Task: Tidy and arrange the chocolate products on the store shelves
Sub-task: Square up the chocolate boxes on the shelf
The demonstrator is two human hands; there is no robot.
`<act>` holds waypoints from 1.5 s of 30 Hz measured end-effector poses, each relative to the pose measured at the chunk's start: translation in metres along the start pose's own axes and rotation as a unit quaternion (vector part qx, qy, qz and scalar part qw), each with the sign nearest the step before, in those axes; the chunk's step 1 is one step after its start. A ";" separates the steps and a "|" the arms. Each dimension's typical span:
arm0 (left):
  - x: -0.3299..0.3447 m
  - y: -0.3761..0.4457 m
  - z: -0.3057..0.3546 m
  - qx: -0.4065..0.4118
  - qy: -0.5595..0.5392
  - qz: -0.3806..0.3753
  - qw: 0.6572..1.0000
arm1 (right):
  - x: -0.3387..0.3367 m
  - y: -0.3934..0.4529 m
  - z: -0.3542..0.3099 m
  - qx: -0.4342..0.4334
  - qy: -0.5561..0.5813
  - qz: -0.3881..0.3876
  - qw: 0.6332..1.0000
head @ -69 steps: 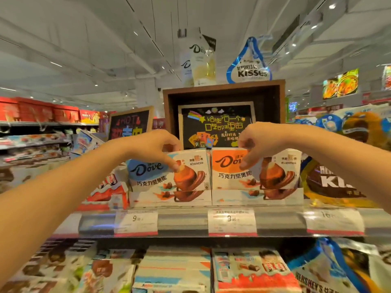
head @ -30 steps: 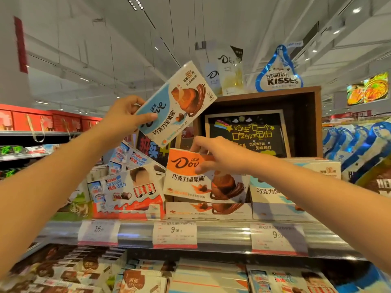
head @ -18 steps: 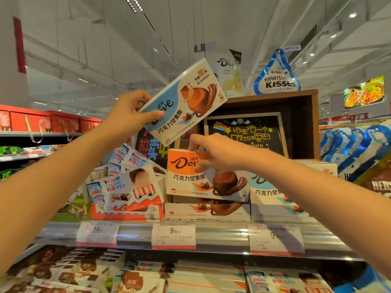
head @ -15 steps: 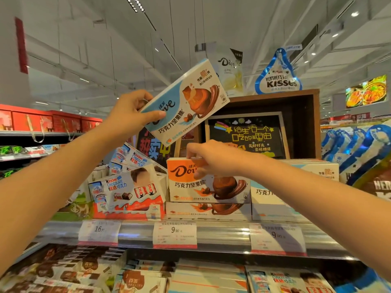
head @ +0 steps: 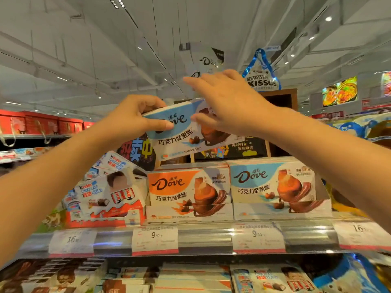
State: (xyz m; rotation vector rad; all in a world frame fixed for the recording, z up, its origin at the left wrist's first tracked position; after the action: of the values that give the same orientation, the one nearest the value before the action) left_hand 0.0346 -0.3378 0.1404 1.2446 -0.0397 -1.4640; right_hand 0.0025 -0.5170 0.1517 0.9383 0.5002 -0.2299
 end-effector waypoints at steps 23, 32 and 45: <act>0.098 0.017 -0.063 -0.034 0.139 -0.323 0.936 | 0.050 -0.101 0.086 0.170 0.195 -0.407 0.876; 0.099 0.016 -0.064 -0.037 0.143 -0.315 0.938 | 0.076 -0.105 0.070 0.094 0.169 -0.388 0.901; 0.097 0.015 -0.066 -0.038 0.154 -0.325 0.932 | 0.100 -0.080 0.094 0.127 0.265 -0.346 0.891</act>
State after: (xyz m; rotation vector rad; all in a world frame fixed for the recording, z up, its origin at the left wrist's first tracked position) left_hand 0.1114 -0.3758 0.0586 1.4846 0.6945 -1.7772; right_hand 0.0860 -0.6370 0.0903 1.0482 1.3410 -0.7057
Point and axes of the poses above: each hand's wrist, its own y-axis towards the middle knuckle, its own x-axis out of the palm, z = x × y, the point moved 4 cm from there along y, towards the middle knuckle, and after that the axes turned 7 degrees about -z, right-handed, at the moved point
